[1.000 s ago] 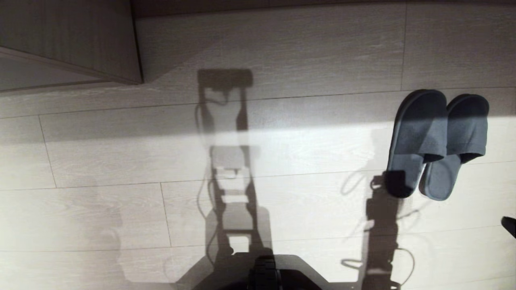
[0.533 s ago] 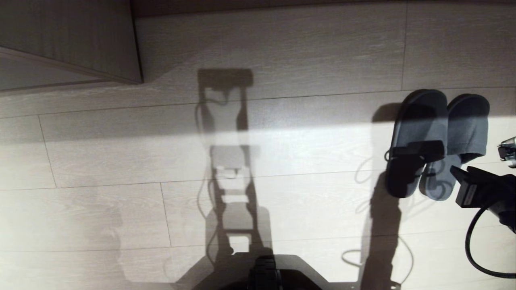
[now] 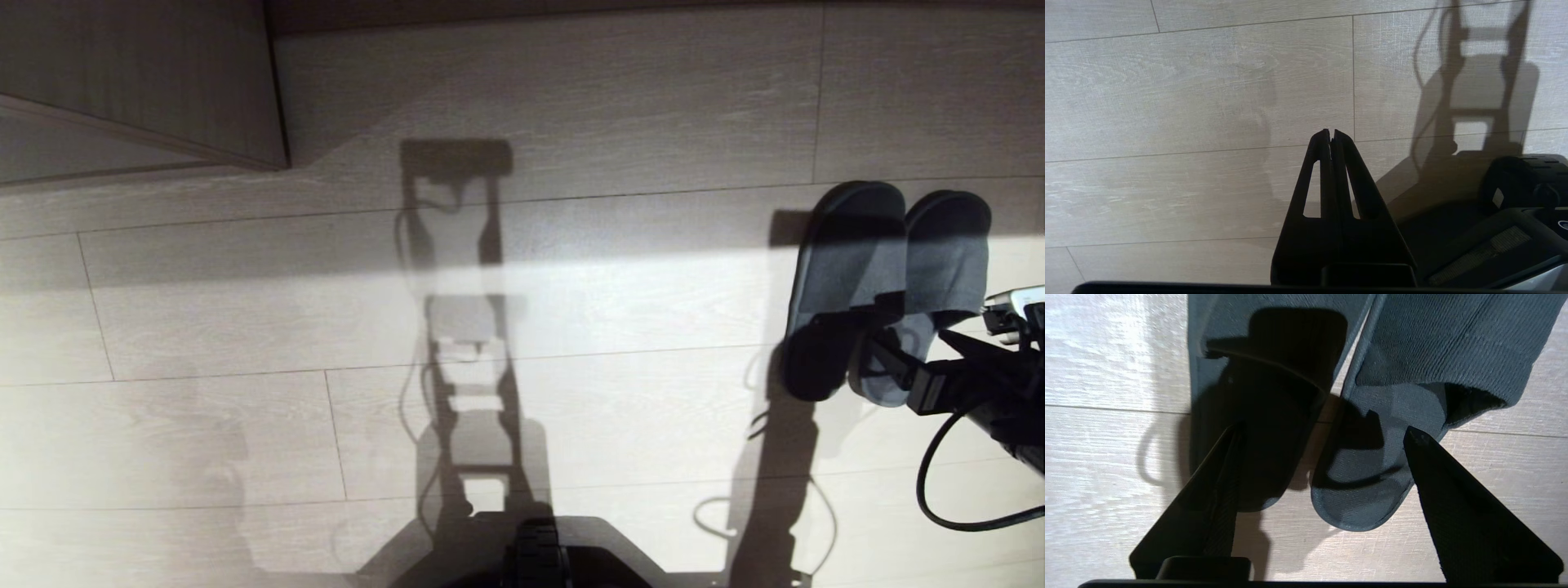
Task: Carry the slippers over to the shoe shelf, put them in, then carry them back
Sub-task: Pick up the slippers on the floor
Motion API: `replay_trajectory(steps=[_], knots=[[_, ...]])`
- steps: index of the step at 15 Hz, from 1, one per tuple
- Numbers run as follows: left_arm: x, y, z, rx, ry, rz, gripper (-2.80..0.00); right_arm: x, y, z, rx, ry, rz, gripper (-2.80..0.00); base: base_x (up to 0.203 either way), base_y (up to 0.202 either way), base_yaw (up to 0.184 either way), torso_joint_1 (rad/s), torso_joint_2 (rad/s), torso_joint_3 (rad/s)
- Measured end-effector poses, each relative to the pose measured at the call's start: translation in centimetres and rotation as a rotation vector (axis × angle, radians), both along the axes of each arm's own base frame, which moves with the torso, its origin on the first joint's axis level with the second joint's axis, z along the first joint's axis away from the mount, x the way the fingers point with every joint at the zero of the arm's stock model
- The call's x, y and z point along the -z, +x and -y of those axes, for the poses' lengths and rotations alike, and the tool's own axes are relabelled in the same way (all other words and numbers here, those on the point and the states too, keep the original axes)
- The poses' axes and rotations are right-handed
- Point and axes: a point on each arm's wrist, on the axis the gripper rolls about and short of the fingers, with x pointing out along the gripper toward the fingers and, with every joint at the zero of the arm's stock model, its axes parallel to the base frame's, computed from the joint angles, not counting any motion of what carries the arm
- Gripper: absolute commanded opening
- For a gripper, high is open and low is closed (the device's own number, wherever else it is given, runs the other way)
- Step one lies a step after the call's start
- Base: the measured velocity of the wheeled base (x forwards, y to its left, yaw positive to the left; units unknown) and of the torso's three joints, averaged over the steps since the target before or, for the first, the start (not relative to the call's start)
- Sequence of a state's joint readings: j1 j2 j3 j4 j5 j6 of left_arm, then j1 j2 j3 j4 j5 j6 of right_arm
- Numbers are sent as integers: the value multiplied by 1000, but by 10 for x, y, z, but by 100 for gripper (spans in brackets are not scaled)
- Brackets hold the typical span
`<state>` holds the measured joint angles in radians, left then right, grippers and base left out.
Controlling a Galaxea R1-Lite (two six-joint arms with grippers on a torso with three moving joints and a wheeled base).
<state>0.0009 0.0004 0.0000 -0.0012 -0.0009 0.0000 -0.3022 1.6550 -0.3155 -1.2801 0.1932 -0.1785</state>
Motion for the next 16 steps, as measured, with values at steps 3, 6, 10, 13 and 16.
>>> replay_trajectory(steps=[3,6,10,13,16], knots=[[0,0,0,1,0,0,-280,7,8,7,14,-1,36,0,0,0,0,0,0,0],[0,0,0,0,0,0,-280,14,13,12,-1,13,72,0,0,0,0,0,0,0],[0,0,0,1,0,0,-280,11,27,17,-1,30,102,0,0,0,0,0,0,0],[0,0,0,1,0,0,-280,7,37,21,-7,42,131,0,0,0,0,0,0,0],[0,0,0,1,0,0,-280,6,46,22,-77,35,146,0,0,0,0,0,0,0]])
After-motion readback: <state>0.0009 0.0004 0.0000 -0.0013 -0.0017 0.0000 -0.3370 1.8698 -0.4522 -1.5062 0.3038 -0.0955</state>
